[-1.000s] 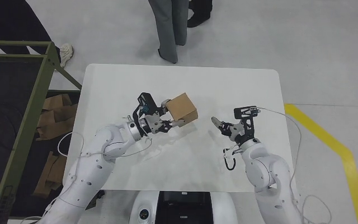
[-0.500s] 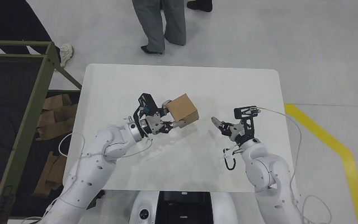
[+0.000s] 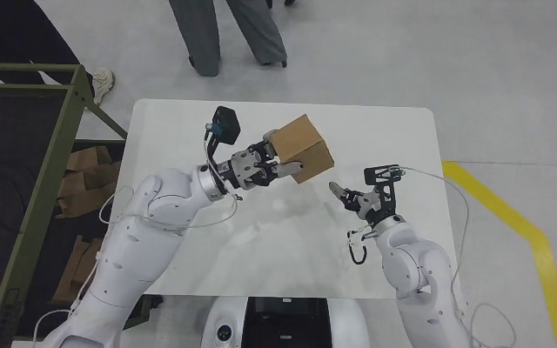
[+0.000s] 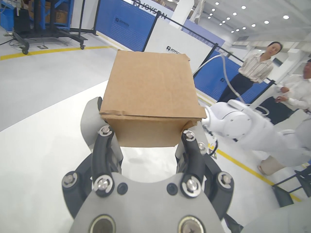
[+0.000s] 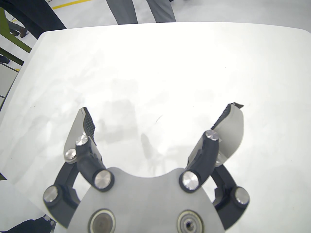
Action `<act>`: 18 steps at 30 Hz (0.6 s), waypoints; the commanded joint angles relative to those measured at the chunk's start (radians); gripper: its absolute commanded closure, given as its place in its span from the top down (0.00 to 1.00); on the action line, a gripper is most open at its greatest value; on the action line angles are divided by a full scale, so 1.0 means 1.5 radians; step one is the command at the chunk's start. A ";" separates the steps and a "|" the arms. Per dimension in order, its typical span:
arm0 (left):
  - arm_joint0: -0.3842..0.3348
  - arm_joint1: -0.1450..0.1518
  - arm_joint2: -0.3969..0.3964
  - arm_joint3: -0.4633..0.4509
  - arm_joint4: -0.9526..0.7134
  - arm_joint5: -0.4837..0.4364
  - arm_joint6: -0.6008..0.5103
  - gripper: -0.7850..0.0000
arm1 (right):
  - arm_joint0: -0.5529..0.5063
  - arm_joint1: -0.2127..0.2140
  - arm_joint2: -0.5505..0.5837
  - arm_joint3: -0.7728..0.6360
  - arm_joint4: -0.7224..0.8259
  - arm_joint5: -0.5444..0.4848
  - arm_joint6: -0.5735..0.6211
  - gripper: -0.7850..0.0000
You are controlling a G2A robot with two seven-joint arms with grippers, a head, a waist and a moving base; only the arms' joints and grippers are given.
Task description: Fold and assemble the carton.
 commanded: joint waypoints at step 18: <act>-0.055 0.007 -0.011 -0.085 -0.264 0.000 -0.140 0.00 | 0.000 0.000 0.000 0.000 0.000 0.000 0.000 1.00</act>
